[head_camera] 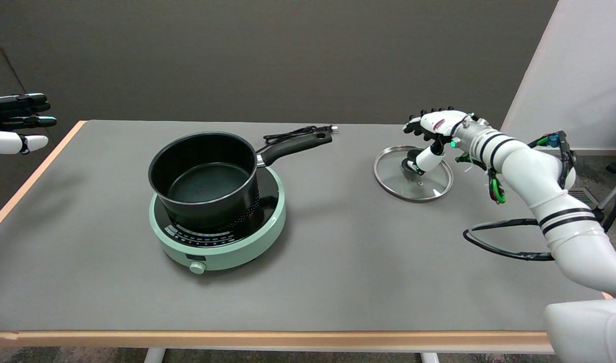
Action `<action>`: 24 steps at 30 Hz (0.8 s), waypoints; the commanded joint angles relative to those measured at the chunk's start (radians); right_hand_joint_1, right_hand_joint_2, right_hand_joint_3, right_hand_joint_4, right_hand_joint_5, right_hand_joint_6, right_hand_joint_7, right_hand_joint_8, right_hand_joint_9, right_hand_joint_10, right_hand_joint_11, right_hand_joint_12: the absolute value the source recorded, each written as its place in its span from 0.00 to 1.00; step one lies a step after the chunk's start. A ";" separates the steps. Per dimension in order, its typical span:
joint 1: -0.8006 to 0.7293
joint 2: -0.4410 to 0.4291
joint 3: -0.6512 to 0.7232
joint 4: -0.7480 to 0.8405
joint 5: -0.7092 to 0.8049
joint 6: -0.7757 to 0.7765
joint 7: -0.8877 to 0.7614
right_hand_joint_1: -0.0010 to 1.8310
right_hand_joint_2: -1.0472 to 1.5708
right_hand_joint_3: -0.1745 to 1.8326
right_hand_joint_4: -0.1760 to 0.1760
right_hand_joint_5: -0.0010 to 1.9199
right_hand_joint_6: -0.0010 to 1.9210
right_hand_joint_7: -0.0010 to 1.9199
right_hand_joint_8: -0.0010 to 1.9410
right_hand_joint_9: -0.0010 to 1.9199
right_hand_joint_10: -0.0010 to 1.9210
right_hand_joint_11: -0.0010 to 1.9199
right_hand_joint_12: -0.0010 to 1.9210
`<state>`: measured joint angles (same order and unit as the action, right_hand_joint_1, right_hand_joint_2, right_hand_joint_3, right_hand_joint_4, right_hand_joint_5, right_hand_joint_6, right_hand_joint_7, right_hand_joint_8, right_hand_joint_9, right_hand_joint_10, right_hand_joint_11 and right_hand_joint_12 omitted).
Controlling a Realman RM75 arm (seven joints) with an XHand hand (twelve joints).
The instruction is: Pick up the pot lid.
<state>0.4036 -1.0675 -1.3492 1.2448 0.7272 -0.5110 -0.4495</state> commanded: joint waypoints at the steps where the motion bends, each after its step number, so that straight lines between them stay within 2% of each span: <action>1: 0.077 0.048 -0.069 -0.041 0.000 -0.057 0.006 0.46 0.63 0.53 0.57 0.21 0.11 0.25 0.14 0.33 0.23 0.20 0.48; 11: 0.059 0.070 -0.074 -0.071 0.038 -0.068 0.004 0.46 0.63 0.53 0.62 0.24 0.14 0.25 0.15 0.31 0.23 0.20 0.47; 24: 0.046 0.064 -0.065 -0.087 0.047 -0.072 0.001 0.46 0.62 0.53 0.61 0.24 0.14 0.24 0.13 0.28 0.22 0.18 0.46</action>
<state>0.4553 -1.0125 -1.4093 1.1821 0.7578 -0.5703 -0.4457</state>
